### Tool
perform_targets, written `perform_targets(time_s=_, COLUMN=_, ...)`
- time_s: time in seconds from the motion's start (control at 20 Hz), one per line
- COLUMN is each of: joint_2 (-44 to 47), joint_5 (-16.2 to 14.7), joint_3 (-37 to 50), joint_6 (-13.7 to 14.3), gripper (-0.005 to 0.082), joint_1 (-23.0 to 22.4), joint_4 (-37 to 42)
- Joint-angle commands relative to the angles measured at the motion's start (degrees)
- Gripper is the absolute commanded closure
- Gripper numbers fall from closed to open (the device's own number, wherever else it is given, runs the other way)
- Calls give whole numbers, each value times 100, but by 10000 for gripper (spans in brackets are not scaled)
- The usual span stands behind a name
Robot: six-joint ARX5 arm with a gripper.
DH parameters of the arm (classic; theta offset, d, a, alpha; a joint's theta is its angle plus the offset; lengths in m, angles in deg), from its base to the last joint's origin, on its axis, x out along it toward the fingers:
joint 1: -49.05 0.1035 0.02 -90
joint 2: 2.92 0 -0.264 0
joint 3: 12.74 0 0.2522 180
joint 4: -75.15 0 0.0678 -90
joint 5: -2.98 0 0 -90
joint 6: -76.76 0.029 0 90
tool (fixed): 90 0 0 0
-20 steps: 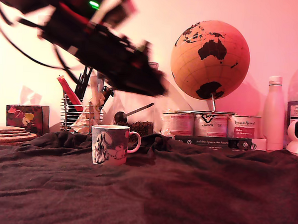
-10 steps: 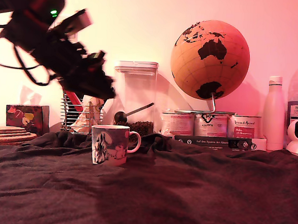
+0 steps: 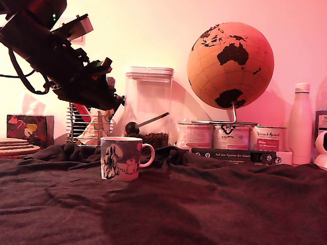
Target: Pick up the coffee capsules on the table and drop them inside the coffee cup
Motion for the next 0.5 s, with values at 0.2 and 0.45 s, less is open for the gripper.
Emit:
perform_targets(time_s=0.2, joint_2=24, joint_5=20, joint_3=31, joint_6=-81, gripper=662, joint_1=-15, joint_4=48)
perform_targets(time_s=0.45, joint_2=81, joint_5=17, joint_3=26, joint_6=-229, gripper=662, joint_1=-17, joint_4=50)
